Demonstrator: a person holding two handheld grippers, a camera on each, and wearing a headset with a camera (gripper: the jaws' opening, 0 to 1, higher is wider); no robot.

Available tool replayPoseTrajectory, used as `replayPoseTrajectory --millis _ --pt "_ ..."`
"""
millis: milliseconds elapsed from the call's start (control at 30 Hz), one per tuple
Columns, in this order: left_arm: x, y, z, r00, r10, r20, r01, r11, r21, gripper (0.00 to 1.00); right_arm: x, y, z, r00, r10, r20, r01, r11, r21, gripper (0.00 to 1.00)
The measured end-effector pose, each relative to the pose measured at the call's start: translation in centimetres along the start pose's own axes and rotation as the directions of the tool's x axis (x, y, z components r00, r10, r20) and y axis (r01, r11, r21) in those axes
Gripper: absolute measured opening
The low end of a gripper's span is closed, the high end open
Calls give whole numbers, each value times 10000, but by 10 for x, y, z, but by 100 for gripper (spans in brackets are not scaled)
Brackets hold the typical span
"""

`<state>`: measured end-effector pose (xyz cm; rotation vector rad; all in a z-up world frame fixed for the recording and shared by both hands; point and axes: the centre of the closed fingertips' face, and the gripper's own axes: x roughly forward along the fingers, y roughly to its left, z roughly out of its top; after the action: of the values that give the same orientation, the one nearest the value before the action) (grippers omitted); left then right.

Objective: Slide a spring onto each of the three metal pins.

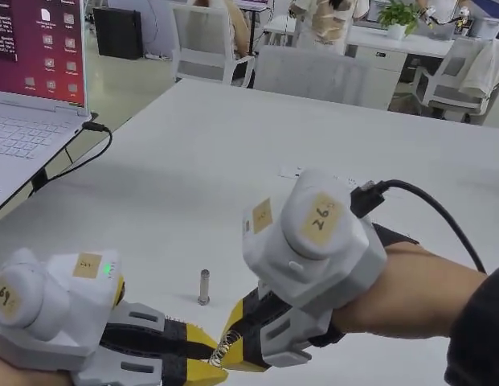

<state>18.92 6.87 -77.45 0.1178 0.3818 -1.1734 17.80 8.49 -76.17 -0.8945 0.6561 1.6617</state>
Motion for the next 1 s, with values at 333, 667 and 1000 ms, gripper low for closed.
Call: replayPoseTrajectory --millis 333,667,1000 --pt "0 3 0 9999 144 2 -144 9999 -65 10 -4 -5 -4 9999 -121 -113 121 9999 46 8" --pt "-5 13 0 9977 668 114 -665 9976 -206 24 -17 -19 -23 9972 -531 -526 548 9980 310 8" --pt "-11 23 -5 9918 1273 56 -1269 9909 -440 40 -37 -38 -41 9906 -1153 -736 1207 9899 744 8"
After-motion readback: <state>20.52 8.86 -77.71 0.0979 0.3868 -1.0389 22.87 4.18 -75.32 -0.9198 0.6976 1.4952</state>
